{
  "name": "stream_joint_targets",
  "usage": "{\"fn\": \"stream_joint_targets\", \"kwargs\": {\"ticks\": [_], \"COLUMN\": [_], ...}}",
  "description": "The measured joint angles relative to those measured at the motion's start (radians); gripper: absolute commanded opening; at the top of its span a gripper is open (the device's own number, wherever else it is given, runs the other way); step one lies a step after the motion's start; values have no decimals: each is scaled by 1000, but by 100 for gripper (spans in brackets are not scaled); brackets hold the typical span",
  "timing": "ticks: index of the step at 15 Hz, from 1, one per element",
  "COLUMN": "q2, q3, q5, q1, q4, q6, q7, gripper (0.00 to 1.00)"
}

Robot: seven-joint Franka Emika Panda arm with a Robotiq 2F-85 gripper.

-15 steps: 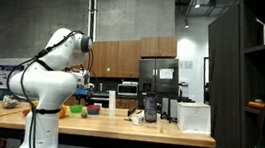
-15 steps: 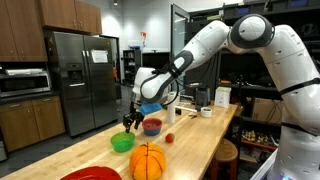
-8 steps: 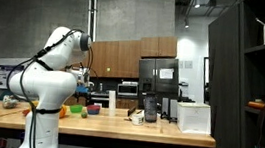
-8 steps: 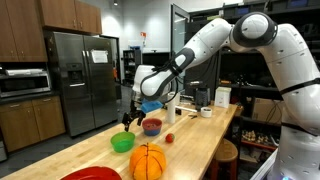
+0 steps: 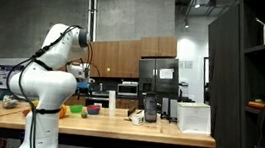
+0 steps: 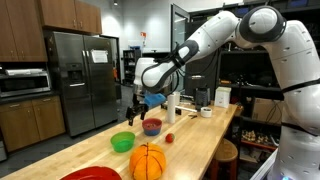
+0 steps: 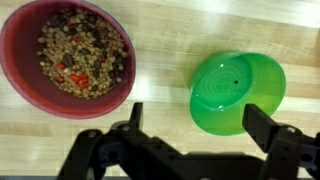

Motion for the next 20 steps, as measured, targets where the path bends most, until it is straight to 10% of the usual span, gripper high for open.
{"fn": "stream_joint_targets", "kwargs": {"ticks": [20], "q2": [-322], "q3": [3], "q5": [5], "q1": [-43], "q4": [-213], "q6": [-156], "q7": [-32], "gripper": [100]}}
